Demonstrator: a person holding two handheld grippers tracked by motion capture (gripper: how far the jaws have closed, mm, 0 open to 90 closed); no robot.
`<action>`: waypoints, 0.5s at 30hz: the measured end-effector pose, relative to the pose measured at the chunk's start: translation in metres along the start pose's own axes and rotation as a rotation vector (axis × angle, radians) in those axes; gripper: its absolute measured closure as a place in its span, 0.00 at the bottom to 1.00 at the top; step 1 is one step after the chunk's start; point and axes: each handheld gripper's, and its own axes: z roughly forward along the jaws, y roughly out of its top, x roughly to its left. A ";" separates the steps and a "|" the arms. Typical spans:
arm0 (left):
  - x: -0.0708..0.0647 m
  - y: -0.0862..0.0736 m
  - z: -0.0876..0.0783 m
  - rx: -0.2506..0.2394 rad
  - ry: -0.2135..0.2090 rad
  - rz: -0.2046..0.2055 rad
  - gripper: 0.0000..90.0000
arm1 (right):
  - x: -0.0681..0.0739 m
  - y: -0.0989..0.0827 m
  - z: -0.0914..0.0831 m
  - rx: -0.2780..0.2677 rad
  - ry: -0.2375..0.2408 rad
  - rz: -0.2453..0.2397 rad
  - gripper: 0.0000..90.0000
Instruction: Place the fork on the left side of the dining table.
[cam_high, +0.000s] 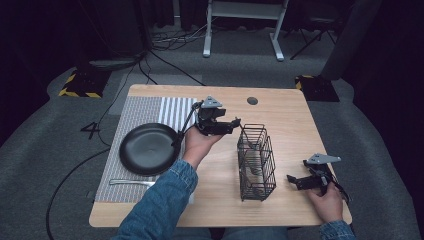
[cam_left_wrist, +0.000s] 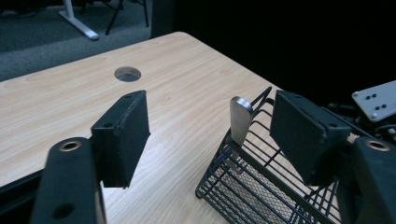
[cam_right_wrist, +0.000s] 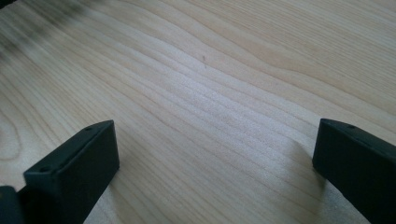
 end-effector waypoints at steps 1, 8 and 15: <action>0.000 0.000 0.002 0.006 0.000 -0.002 0.37 | 0.000 0.000 0.000 0.000 0.000 0.000 0.00; -0.003 -0.005 0.012 0.005 -0.036 -0.004 0.64 | 0.000 0.000 0.000 0.000 0.000 0.000 0.00; -0.008 -0.006 0.016 0.000 -0.045 0.004 0.81 | 0.000 0.000 0.000 0.000 0.000 0.000 0.00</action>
